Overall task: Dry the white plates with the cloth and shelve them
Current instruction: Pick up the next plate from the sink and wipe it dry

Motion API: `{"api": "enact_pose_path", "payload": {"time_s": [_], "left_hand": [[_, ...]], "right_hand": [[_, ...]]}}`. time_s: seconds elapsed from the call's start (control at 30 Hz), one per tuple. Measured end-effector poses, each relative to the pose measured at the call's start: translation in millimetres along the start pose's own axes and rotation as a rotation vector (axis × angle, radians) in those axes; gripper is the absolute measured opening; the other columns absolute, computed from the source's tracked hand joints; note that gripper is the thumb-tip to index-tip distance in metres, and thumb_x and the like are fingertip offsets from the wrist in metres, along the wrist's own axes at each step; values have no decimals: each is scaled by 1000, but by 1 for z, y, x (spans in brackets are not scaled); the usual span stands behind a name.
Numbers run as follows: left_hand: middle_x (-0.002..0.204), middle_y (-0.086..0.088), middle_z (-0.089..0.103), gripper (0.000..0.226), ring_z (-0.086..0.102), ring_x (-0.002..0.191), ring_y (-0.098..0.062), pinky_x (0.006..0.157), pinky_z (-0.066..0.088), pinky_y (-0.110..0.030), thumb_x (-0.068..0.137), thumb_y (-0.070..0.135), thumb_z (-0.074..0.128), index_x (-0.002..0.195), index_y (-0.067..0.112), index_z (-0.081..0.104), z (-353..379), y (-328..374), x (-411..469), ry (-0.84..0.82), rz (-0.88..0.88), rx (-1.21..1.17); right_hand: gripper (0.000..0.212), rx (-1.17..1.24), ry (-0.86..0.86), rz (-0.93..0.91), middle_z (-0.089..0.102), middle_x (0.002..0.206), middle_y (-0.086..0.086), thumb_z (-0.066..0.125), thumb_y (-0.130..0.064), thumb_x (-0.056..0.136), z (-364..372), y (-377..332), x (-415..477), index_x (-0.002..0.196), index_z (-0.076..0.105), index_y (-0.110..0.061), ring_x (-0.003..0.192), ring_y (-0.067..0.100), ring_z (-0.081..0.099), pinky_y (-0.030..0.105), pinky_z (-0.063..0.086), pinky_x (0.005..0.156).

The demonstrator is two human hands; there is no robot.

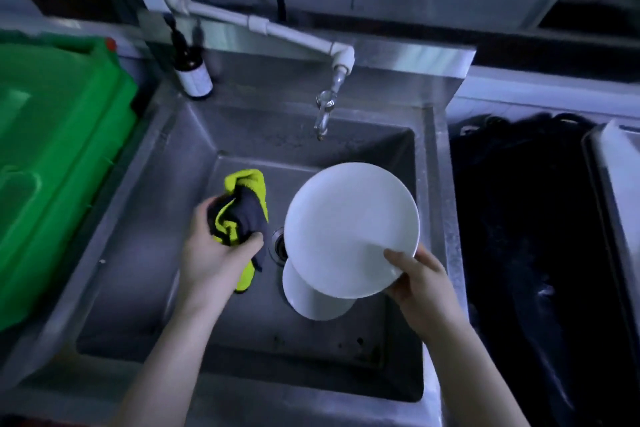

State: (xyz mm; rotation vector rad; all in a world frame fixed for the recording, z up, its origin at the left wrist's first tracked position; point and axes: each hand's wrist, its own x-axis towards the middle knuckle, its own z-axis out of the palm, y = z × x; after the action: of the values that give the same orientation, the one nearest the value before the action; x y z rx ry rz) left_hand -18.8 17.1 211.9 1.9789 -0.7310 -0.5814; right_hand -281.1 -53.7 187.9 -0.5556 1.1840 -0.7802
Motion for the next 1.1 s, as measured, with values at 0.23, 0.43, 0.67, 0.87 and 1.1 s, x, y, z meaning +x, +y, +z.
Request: {"api": "enact_pose_path", "payload": {"time_s": [0.23, 0.43, 0.67, 0.87, 1.1], "left_hand": [[143, 1, 54, 66, 61, 119, -23, 94, 47, -37, 74, 17, 73, 138, 20, 56, 9, 75, -64, -322, 848, 515], [159, 10, 29, 62, 46, 126, -23, 104, 39, -40, 91, 41, 37, 152, 42, 23, -1, 84, -94, -530, 921, 583], [160, 5, 27, 57, 29, 146, -22, 110, 35, -49, 89, 23, 41, 146, 23, 44, 4, 113, -63, -388, 1060, 468], [161, 12, 25, 50, 42, 138, -12, 94, 50, -33, 90, 9, 54, 140, 18, 48, -35, 127, 12, -343, 1046, 322], [160, 10, 29, 53, 37, 142, -11, 111, 29, -18, 91, 5, 51, 142, 20, 46, -88, 81, 28, -331, 1028, 198]], "right_hand": [[35, 77, -171, -162, 75, 95, 10, 54, 7, 89, 13, -16, -71, 95, 78, -18, 82, 21, 72, 33, 57, 61], [31, 179, -172, -260, 72, 101, 22, 52, 9, 89, 6, -33, -99, 99, 76, -9, 86, 29, 71, 38, 59, 66], [28, 139, -240, -336, 75, 98, 15, 64, 0, 80, 49, -40, -110, 103, 75, -12, 83, 25, 72, 33, 56, 62], [20, 101, -182, -393, 56, 78, 16, 61, -7, 68, 103, -51, -103, 84, 72, -12, 66, 27, 52, 33, 47, 60], [22, 72, -123, -482, 51, 82, 18, 63, -6, 67, 154, -70, -87, 88, 65, -2, 72, 29, 42, 28, 44, 57]]}}
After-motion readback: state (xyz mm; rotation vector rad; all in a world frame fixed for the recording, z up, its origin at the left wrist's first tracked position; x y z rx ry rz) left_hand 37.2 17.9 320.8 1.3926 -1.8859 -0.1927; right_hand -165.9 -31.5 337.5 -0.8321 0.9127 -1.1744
